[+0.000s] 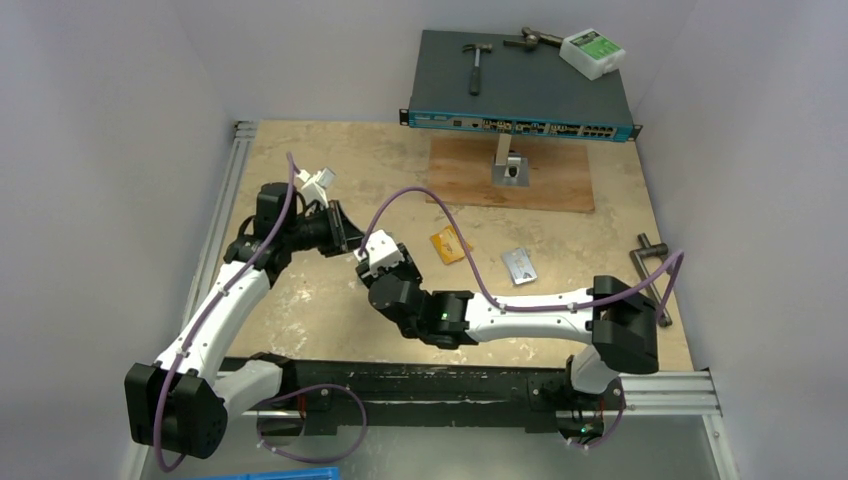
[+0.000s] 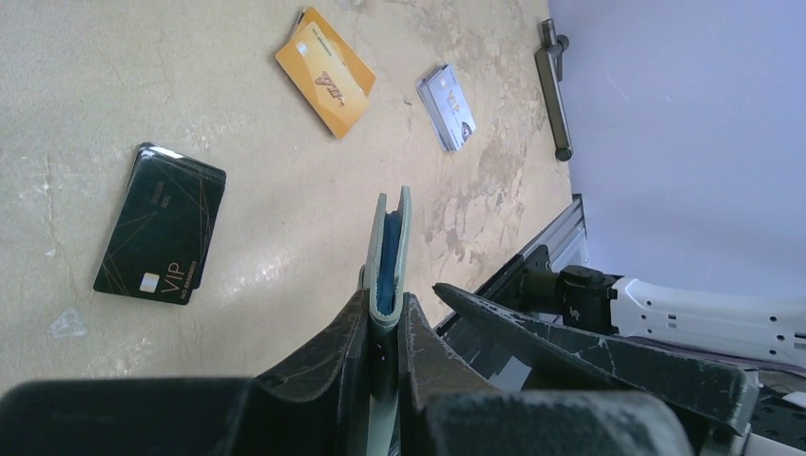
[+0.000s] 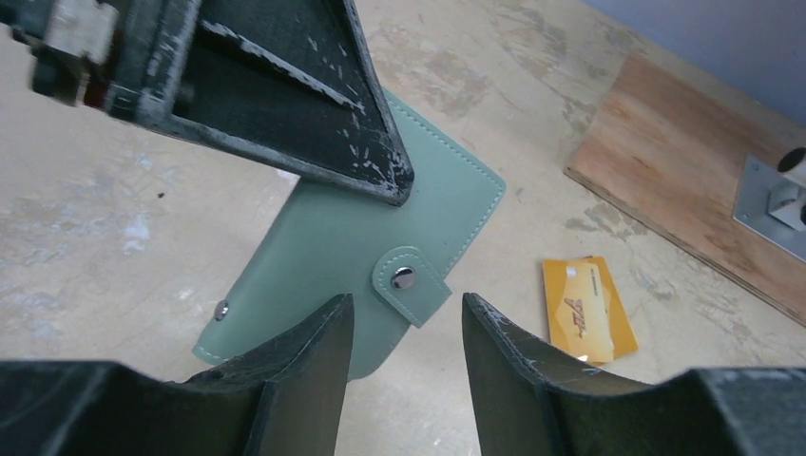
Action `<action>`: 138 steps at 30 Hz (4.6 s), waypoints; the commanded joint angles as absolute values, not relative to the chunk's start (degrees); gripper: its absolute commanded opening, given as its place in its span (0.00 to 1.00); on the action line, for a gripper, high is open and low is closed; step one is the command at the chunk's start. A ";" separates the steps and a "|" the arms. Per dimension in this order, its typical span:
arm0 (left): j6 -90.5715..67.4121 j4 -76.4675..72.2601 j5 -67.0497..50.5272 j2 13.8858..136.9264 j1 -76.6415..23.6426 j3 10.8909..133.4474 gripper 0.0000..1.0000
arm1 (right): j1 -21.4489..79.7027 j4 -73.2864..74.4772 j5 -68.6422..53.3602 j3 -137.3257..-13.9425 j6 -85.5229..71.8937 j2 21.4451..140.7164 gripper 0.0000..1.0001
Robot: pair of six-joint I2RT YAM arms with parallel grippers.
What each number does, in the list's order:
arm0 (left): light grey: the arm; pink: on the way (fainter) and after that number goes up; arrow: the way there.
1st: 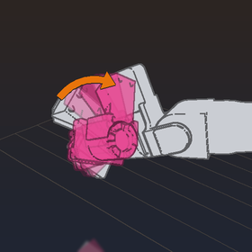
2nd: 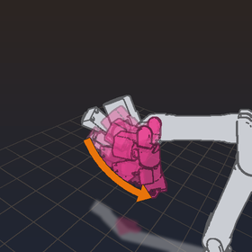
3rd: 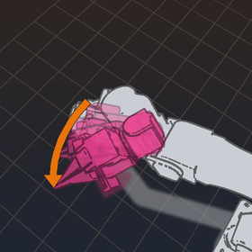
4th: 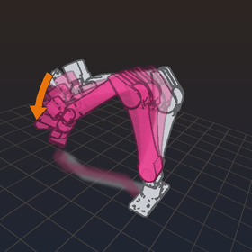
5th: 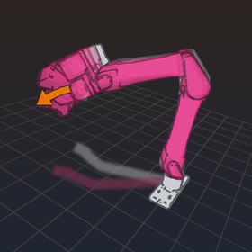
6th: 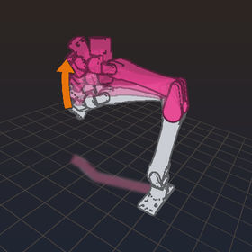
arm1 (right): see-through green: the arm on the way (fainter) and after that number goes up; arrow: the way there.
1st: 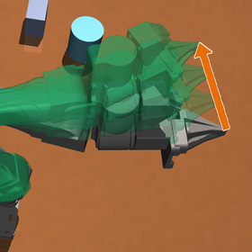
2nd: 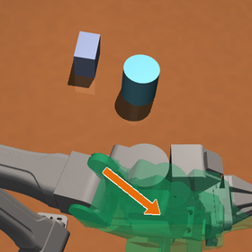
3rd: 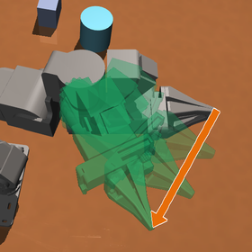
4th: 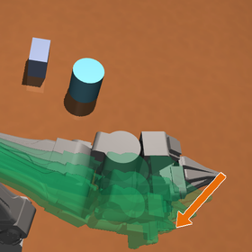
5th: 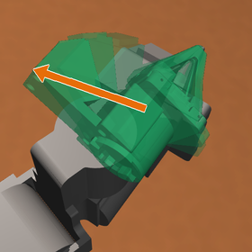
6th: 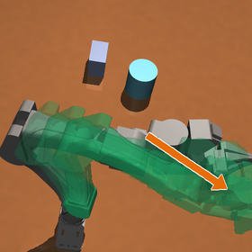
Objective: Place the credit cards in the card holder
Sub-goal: Open the card holder, then place the card holder at the center of the board.
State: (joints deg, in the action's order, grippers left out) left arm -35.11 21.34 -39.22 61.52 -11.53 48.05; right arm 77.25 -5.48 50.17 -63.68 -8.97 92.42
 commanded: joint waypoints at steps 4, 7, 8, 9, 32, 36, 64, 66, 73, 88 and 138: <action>-39.23 17.80 -43.82 59.94 -11.16 48.38 0.00 | 76.38 -8.36 59.93 -64.38 -9.09 93.92 0.39; -39.58 17.62 -44.10 60.10 -11.16 48.26 0.00 | 76.38 -13.20 62.97 -63.18 -5.96 93.41 0.36; -39.74 17.52 -44.25 60.17 -11.12 48.26 0.00 | 76.42 -15.14 63.63 -62.66 -4.65 93.22 0.36; -39.87 17.42 -44.35 60.20 -11.08 48.28 0.00 | 76.53 -17.38 63.76 -62.08 -3.15 92.91 0.38; -40.66 17.17 -45.39 61.53 -10.19 48.38 0.00 | 79.41 -80.15 67.17 -55.63 46.84 100.01 0.08; -40.45 17.52 -45.53 61.37 -10.20 48.89 0.00 | 79.37 -73.84 66.25 -55.61 40.49 98.42 0.00; -35.62 19.51 -44.47 61.11 -10.20 50.82 0.00 | 71.37 -0.65 38.50 -62.96 -25.74 79.30 0.68; -35.60 19.51 -44.47 61.10 -10.20 50.90 0.00 | 71.32 -0.80 36.08 -63.44 -26.89 80.42 0.68; -35.28 19.62 -44.74 61.28 -10.20 51.29 0.00 | 71.30 -0.11 32.74 -63.40 -29.28 82.51 0.61; -36.30 19.07 -46.56 61.20 -10.20 51.33 0.00 | 67.24 5.53 37.68 -60.57 -32.61 81.37 0.33; 10.02 47.60 -41.82 72.97 -22.91 67.24 0.83 | 56.53 9.97 3.78 -48.53 -55.85 75.70 0.00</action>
